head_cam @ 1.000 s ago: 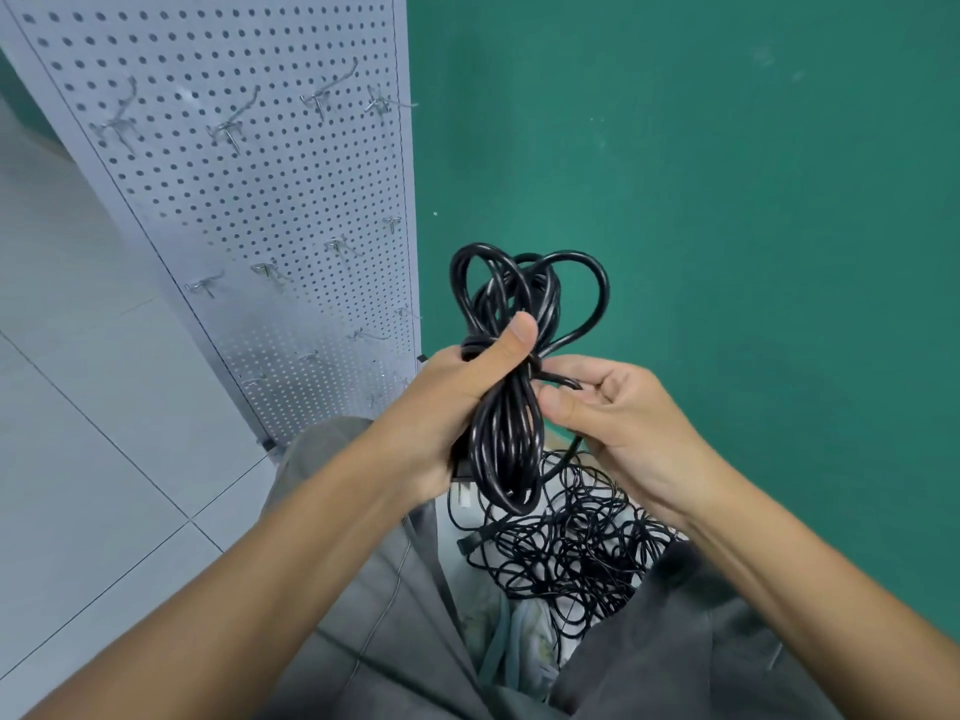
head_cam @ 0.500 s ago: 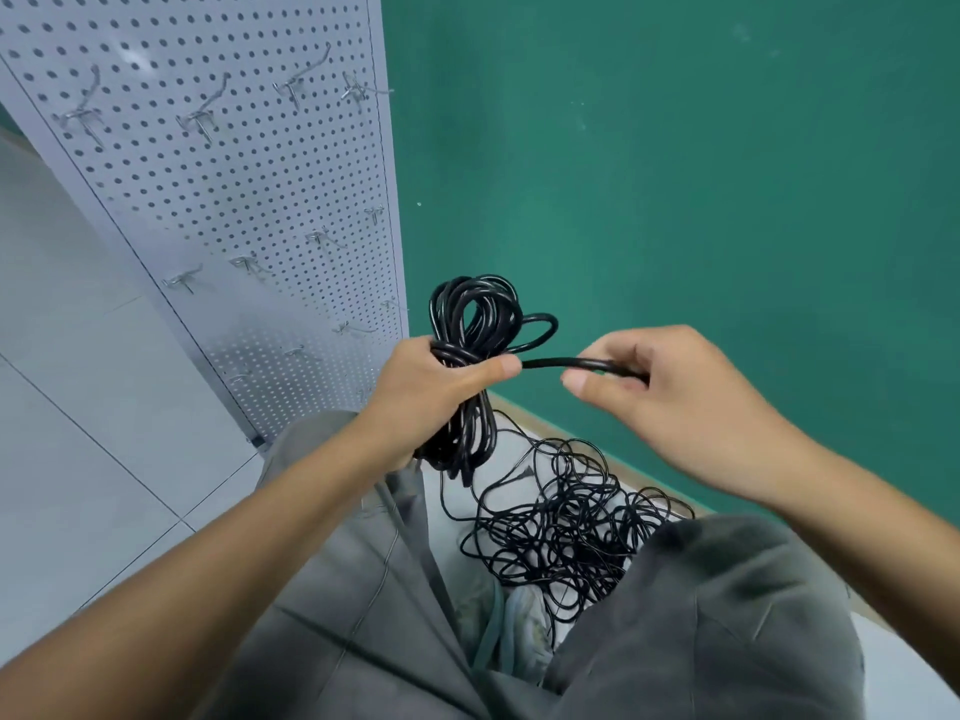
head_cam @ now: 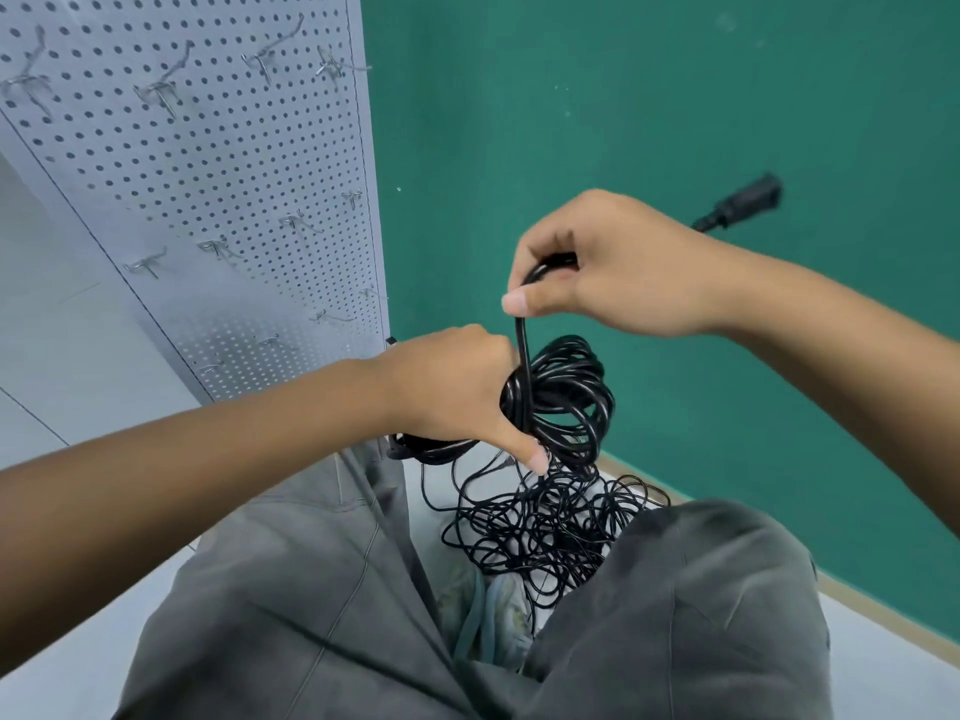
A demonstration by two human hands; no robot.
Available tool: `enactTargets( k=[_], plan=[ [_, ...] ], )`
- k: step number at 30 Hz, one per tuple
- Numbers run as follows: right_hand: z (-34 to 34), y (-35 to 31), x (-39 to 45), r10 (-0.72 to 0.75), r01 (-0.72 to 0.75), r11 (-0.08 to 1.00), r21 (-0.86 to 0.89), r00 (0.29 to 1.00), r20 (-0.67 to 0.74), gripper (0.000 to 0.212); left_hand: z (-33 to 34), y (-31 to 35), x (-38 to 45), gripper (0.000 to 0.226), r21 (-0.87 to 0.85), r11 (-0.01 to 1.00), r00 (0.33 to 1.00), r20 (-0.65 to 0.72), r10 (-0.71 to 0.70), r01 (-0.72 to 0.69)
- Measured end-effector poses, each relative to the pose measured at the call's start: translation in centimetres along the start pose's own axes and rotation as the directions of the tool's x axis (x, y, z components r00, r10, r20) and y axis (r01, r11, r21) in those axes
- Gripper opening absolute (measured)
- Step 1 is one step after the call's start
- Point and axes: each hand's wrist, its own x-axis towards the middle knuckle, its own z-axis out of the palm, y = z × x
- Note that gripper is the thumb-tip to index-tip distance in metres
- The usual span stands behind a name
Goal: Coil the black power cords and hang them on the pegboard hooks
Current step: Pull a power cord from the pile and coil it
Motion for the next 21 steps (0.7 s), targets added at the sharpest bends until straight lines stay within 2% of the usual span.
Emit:
enactTargets(
  k=[3,5,7,10,12,14,17,21],
  plan=[
    [0.0,1.8,0.9,0.026,-0.045,0.968,0.248,0.997,0.077,0.007,-0.4,0.3,-0.9,0.080,-0.063,0.994,0.994,-0.065,0.088,-0.092],
    [0.7,3.0,0.8,0.058,-0.103,0.905,0.412,0.991,0.120,0.007,-0.6,0.5,-2.0,0.057,-0.243,0.957,0.982,-0.134,0.130,-0.160],
    [1.7,3.5,0.8,0.088,-0.169,0.810,0.562,0.982,0.168,0.013,-0.3,1.1,-3.0,0.042,-0.448,0.865,0.969,-0.200,0.149,-0.225],
    [3.2,3.6,0.7,0.143,-0.295,0.591,0.751,0.954,0.263,0.040,1.5,1.5,-3.9,0.042,-0.635,0.722,0.954,-0.275,0.122,-0.276],
    [4.2,4.3,0.4,0.116,-0.351,0.390,0.851,0.936,0.333,0.065,2.0,1.5,-4.4,0.036,-0.745,0.603,0.942,-0.334,0.030,-0.284],
    [5.2,5.4,0.0,0.059,-0.357,0.268,0.895,0.933,0.355,0.085,2.1,1.3,-4.7,0.028,-0.836,0.473,0.920,-0.374,-0.119,-0.279],
    [6.7,5.9,-1.1,0.024,-0.311,0.196,0.930,0.950,0.313,0.089,2.7,0.9,-4.8,0.043,-0.946,0.221,0.896,-0.302,-0.327,-0.238],
    [8.8,5.2,-2.5,0.039,-0.276,0.202,0.940,0.961,0.274,0.072,3.3,0.6,-4.9,0.054,-0.996,0.047,0.893,-0.093,-0.441,-0.080]
  ],
)
